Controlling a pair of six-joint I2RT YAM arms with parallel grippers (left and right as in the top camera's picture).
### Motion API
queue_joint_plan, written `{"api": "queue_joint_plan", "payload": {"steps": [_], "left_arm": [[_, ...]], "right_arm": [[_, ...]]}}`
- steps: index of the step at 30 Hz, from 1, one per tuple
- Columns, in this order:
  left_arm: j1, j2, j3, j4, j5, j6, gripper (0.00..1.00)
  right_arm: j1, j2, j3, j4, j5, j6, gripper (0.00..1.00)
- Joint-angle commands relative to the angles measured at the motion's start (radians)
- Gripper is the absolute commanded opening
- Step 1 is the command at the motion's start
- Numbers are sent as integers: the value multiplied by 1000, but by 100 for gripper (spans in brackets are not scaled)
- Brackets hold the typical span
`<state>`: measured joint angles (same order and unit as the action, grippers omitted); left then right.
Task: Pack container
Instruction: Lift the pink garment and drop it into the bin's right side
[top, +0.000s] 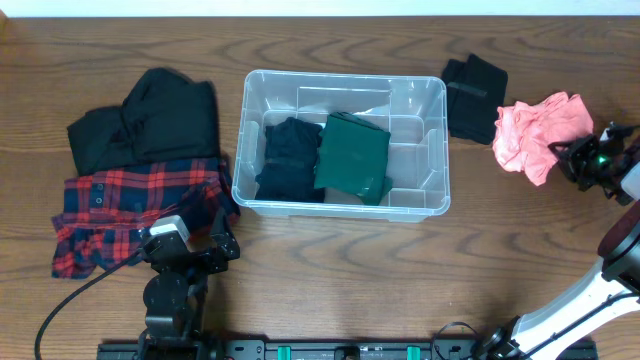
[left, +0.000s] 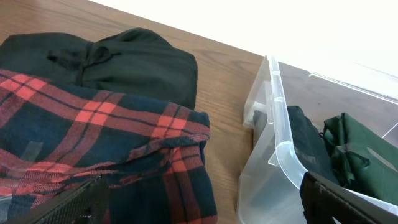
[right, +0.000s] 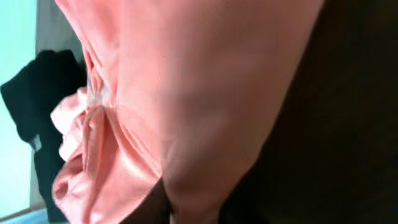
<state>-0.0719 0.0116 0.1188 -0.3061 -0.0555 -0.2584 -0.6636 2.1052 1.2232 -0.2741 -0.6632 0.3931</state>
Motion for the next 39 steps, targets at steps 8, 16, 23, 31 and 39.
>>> {"api": "queue_joint_plan", "payload": {"steps": [8,16,23,31,39], "left_arm": [[3,0,-24,-5,-4,2,98],[3,0,-24,-5,-5,2,98],[3,0,-24,-5,-5,2,98],[3,0,-24,-5,-5,2,98],[3,0,-24,-5,-5,2,98]], "right_arm": [[4,-179,-43,-273,64,-17,1],[130,-721,-42,-488,-21,-88,1],[334,-1056,-42,-469,-48,-61,1],[576,-1020,-43,-468,-48,-27,1],[753,-741,-43,-267,-83,-27,1]]}}
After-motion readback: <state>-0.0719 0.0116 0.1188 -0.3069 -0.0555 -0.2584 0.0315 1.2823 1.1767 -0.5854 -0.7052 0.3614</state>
